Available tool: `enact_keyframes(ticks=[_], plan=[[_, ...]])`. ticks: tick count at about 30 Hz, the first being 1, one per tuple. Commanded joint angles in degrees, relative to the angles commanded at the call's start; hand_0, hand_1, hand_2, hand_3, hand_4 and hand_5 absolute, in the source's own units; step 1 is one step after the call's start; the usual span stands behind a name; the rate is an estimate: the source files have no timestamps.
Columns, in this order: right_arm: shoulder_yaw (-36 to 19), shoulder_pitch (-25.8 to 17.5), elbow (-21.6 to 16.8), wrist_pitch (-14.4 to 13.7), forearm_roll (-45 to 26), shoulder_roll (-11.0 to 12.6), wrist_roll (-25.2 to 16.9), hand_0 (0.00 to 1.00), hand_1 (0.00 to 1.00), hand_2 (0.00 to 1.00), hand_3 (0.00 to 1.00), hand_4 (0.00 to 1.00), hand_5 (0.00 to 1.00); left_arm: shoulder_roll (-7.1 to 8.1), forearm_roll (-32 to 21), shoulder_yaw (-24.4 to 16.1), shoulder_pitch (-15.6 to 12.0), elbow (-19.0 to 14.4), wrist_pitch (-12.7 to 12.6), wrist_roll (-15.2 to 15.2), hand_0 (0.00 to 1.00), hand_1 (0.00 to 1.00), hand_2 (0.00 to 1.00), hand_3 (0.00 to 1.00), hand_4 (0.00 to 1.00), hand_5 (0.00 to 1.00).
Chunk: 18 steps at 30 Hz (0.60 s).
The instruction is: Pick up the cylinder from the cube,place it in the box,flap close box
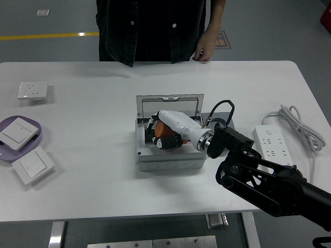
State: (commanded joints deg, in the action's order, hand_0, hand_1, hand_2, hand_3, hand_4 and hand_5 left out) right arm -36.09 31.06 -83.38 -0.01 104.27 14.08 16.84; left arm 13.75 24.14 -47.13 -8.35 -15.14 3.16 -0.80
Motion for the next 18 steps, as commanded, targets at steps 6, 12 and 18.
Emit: enact_keyframes(ticks=[6, 12, 18], plan=[[-0.19, 0.15, -0.99, 1.35, 9.34, 0.11, 1.45, 0.278, 0.282, 0.341, 0.325, 0.002, 0.002, -0.08, 0.15, -0.14, 0.06, -0.03, 0.01, -0.01, 0.614, 0.625, 0.620, 0.640, 0.706, 0.171], [-0.11, 0.18, -1.23, 1.19, 11.63, 0.15, 1.18, 0.638, 0.620, 0.597, 0.644, 0.527, 0.002, -0.12, 0.19, -0.16, 0.08, -0.03, 0.00, -0.01, 0.614, 0.625, 0.619, 0.639, 0.707, 0.170], [-0.09, 0.06, -0.12, 2.45, 11.19, 0.15, 1.08, 0.708, 0.646, 0.633, 0.671, 0.449, 0.137, -0.12, 0.28, -0.26, 0.11, -0.03, 0.01, -0.02, 0.614, 0.625, 0.619, 0.640, 0.707, 0.171]])
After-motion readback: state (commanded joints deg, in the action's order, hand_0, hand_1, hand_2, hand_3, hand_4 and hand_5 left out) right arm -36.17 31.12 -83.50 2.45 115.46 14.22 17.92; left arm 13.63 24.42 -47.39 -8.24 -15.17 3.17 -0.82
